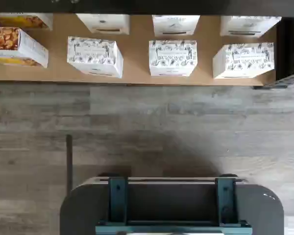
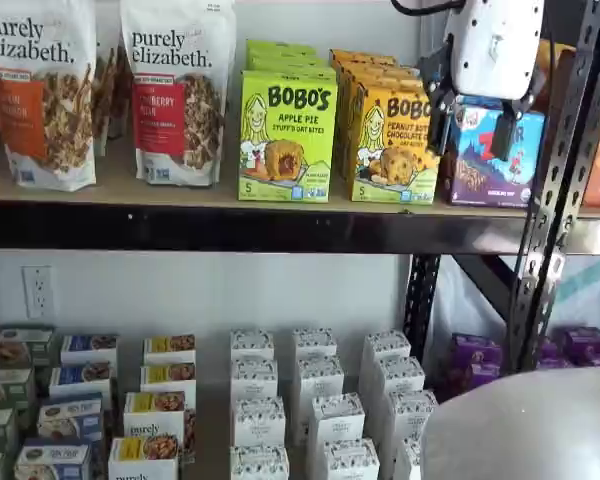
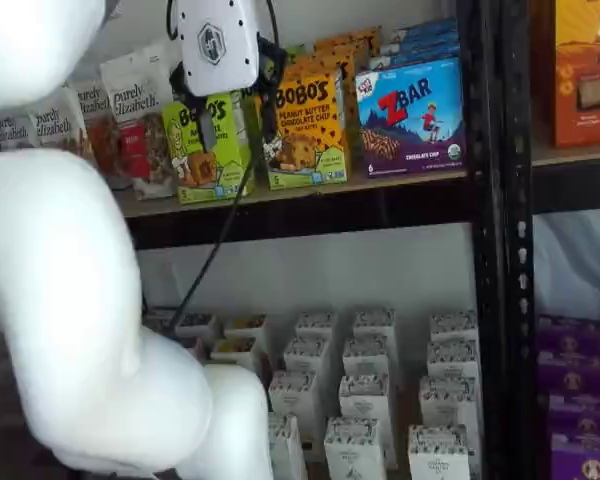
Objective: Pick up the orange box on the top shelf, the fifth box from the left
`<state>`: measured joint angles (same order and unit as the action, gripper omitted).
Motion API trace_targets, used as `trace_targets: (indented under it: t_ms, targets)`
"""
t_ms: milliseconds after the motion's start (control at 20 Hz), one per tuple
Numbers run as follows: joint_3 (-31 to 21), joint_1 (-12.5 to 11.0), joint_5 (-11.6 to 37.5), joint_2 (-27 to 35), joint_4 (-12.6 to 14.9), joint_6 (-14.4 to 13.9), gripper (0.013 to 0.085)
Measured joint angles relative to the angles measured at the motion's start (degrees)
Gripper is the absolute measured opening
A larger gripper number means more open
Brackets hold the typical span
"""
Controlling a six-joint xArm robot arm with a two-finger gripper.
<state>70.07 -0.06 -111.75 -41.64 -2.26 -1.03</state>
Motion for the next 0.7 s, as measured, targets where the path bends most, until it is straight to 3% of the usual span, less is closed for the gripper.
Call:
trace_targets:
  t_ms: [200,550,700]
  targets:
    - [-2.76,-1.45,4.97,-2.74,-1.93,0.92,0.085]
    - [-2.48,0.4,5.6,-1.55,0.93,-0.02,0.085]
    - [-2.64,1.3,8.75,-0.74,2.92,-0.47,0.085]
